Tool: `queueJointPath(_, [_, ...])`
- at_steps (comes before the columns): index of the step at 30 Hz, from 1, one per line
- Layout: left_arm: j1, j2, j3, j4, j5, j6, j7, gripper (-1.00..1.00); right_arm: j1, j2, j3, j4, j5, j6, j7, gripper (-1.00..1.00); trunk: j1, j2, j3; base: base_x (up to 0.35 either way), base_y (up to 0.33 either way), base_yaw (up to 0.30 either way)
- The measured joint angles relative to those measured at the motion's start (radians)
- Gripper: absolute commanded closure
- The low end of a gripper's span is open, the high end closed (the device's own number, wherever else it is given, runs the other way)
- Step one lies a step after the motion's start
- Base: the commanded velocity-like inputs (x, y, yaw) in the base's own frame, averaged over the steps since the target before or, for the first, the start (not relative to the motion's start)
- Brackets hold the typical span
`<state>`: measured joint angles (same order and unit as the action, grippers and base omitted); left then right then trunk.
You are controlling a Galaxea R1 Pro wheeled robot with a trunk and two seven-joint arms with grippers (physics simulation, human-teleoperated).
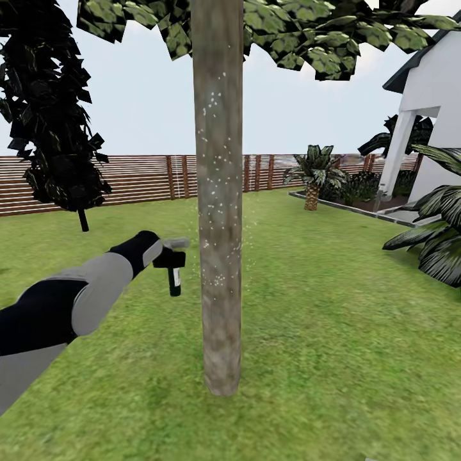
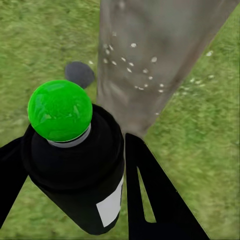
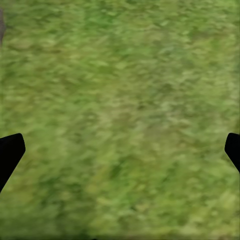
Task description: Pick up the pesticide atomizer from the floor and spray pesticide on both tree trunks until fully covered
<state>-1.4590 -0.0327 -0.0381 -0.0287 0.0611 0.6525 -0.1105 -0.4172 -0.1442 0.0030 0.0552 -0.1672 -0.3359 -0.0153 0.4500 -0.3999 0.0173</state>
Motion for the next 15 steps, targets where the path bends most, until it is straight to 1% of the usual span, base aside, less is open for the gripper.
queueJointPath(2, [0.035,0.0,0.0,-0.001,-0.004,-0.025,0.0,1.0,0.0,0.0,0.0,0.0,0.0,0.0,0.0,-1.0,0.0,0.0,0.0,0.0,0.0,0.0])
queueJointPath(6, [0.076,-0.001,0.0,0.0,-0.005,-0.038,0.0,1.0,0.0,0.0,0.0,0.0,0.0,0.0,0.0,-1.0,0.0,0.0,0.0,0.0,0.0,0.0])
queueJointPath(9, [0.095,-0.019,0.003,0.001,-0.003,-0.051,-0.001,1.0,0.0,0.0,0.0,0.0,0.0,0.0,0.0,-1.0,0.0,0.0,0.0,0.0,0.0,0.0])
queueJointPath(10, [0.104,-0.036,0.006,0.001,0.0,-0.052,-0.001,1.0,0.0,0.0,0.0,0.0,0.0,0.0,0.0,-1.0,0.0,0.0,0.0,0.0,0.0,0.0])
queueJointPath(11, [0.118,-0.074,-0.003,0.002,-0.005,-0.057,-0.001,1.0,0.0,0.0,0.0,0.0,0.0,0.0,0.0,-1.0,0.0,0.0,0.0,0.0,0.0,0.0])
queueJointPath(12, [0.122,-0.1,0.017,0.001,0.006,-0.063,-0.002,1.0,0.0,0.0,0.0,0.0,0.0,0.0,0.0,-1.0,0.0,0.0,0.0,0.0,0.0,0.0])
queueJointPath(13, [0.125,-0.118,0.004,0.001,-0.001,-0.074,-0.002,1.0,0.0,0.0,0.0,0.0,0.0,0.0,0.0,-1.0,0.0,0.0,0.0,0.0,0.0,0.0])
queueJointPath(15, [0.127,-0.139,0.002,0.001,-0.002,-0.088,-0.002,1.0,0.0,0.0,0.0,0.0,0.0,0.0,0.0,-1.0,0.0,0.0,0.0,0.0,0.0,0.0])
